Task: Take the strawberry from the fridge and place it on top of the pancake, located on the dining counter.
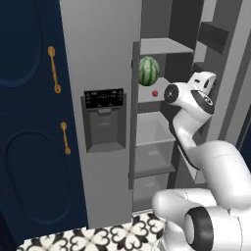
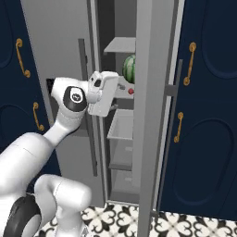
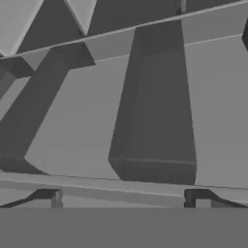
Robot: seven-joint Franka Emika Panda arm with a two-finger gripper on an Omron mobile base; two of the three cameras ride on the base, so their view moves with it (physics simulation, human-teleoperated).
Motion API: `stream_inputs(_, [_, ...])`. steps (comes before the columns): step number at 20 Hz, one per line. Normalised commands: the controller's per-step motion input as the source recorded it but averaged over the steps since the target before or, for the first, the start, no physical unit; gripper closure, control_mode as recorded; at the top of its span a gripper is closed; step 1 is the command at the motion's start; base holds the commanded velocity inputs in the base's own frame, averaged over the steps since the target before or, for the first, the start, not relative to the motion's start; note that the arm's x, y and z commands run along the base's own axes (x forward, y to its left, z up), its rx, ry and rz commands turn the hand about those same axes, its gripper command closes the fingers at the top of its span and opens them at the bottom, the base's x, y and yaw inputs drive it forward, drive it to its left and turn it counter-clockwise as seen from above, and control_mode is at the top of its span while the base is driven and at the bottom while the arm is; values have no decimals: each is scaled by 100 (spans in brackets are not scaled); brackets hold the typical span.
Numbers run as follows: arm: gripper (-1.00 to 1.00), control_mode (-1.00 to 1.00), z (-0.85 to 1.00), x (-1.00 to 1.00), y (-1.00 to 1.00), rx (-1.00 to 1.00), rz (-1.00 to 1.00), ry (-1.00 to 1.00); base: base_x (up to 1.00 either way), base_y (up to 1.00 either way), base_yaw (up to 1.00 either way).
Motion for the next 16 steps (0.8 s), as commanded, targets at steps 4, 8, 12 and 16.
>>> stream_inputs(4, [-100,-100,0,58,-32,0,0,18,0,0,0])
stream_inputs(8, [-100,-100,0,15,-59,0,-1,9,0,0,0])
stream_inputs(12, [-100,-100,-3,0,-67,0,-3,5,0,0,0])
stream_inputs(16, [-100,-100,-11,0,-62,0,-3,6,0,0,0])
